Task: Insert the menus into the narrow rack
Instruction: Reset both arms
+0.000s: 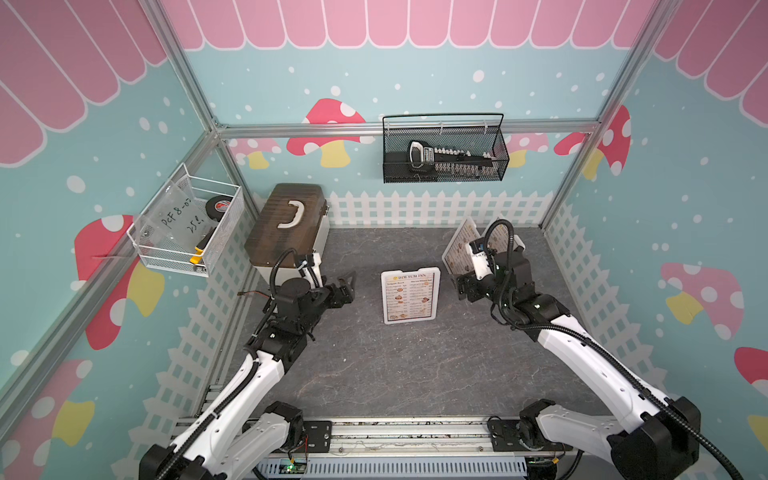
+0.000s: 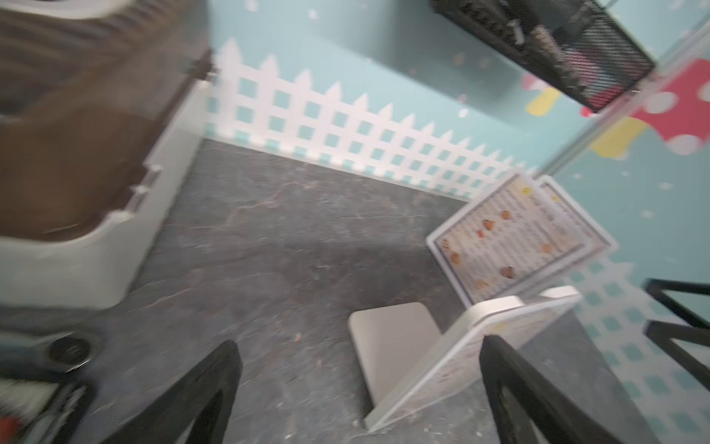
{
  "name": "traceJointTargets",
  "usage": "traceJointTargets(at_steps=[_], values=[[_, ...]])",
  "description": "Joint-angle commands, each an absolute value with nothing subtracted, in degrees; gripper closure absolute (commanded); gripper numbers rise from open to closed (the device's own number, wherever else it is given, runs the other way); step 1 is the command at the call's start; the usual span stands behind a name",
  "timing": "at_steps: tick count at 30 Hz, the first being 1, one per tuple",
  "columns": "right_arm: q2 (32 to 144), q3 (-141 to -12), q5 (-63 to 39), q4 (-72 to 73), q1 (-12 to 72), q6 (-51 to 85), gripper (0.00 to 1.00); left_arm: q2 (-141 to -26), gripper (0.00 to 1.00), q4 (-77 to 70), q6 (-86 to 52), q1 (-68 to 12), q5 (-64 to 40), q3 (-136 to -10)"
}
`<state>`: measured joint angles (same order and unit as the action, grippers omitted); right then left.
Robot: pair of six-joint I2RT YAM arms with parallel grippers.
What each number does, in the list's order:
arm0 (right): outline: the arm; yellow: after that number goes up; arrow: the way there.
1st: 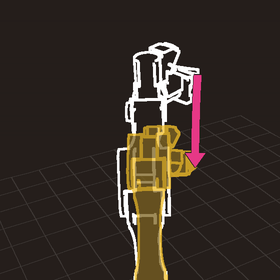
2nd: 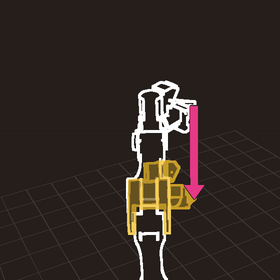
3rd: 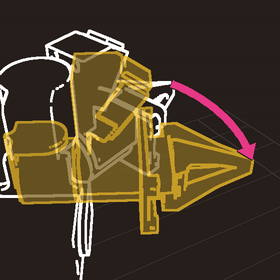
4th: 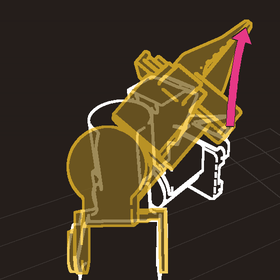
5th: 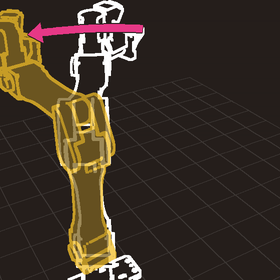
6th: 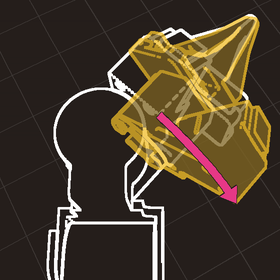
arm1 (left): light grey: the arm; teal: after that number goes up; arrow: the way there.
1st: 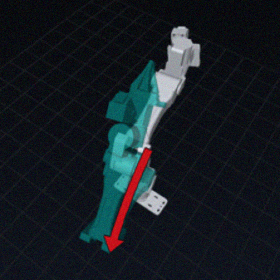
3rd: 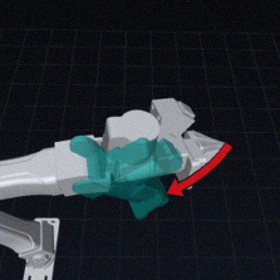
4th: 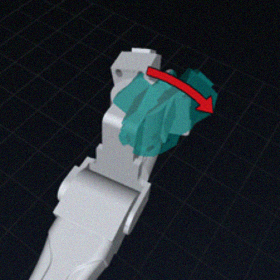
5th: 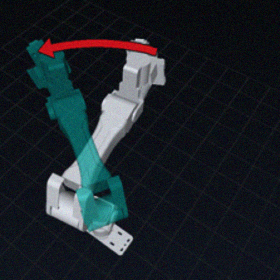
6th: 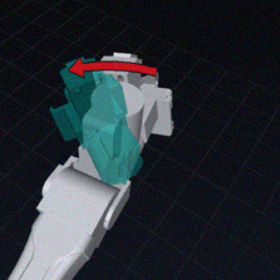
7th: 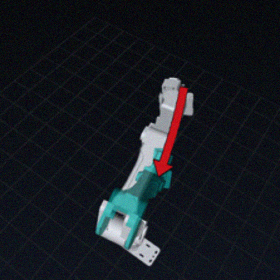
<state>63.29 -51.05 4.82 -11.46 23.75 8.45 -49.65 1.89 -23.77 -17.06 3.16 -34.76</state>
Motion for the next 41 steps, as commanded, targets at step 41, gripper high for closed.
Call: traceJointTargets(at_steps=[41], values=[[87.02, -20.2, 11.41, 52.87, 2.55, 0.89, 0.01, -88.34, 0.01, -52.53, -3.86, -3.85, 20.86, -21.74]])
